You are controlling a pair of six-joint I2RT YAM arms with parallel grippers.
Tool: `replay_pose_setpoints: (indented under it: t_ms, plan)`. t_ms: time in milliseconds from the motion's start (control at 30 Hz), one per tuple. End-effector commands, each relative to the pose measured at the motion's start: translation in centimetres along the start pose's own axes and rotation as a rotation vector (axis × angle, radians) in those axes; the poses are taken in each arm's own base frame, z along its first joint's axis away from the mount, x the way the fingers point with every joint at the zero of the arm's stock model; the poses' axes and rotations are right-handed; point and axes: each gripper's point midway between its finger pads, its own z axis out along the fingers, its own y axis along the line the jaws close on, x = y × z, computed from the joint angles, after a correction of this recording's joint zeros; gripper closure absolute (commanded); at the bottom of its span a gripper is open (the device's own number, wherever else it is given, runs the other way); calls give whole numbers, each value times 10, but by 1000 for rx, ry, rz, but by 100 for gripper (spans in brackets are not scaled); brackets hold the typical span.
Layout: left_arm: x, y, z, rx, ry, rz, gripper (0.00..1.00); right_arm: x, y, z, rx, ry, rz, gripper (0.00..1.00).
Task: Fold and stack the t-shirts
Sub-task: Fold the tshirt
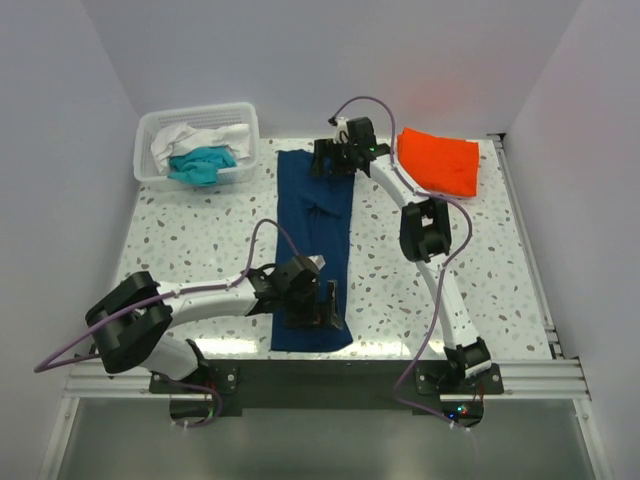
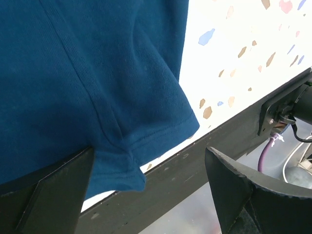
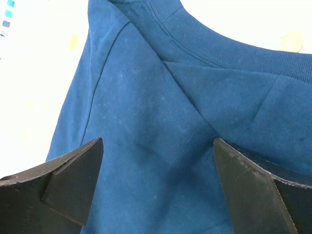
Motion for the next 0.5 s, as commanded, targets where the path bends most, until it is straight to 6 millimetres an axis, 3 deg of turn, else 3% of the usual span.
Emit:
replay_pose_setpoints:
  t_ms: [0,100,167,233,300,333,367,400,433,467]
  plan:
    - [-5,-12,-8,-1,-11,49,0,14,-4,-9,43,73,-10,1]
    - [-14,-15,-21,-16,-57,64,0,-8,15,-34,32,56,-51,1]
    - [-20,-14,-32,-35,-102,70,0,-32,35,-64,17,19,-81,1]
    - [-23,-9,-43,-70,-126,63,0,-44,47,-85,13,8,-97,1]
    - [-29,-2,-55,-106,-182,52,0,-52,59,-118,38,8,-104,1]
    - [-31,13,-60,-172,-211,27,0,-36,56,-124,67,58,-86,1]
    - [-29,20,-65,-191,-227,11,0,-50,69,-153,79,19,-102,1]
    - [-27,29,-68,-220,-233,-5,0,-46,71,-163,103,23,-100,1]
    - [-22,42,-71,-267,-229,-42,0,-16,62,-163,163,89,-86,1]
    - [-20,55,-75,-303,-243,-59,0,-25,77,-194,179,47,-102,1]
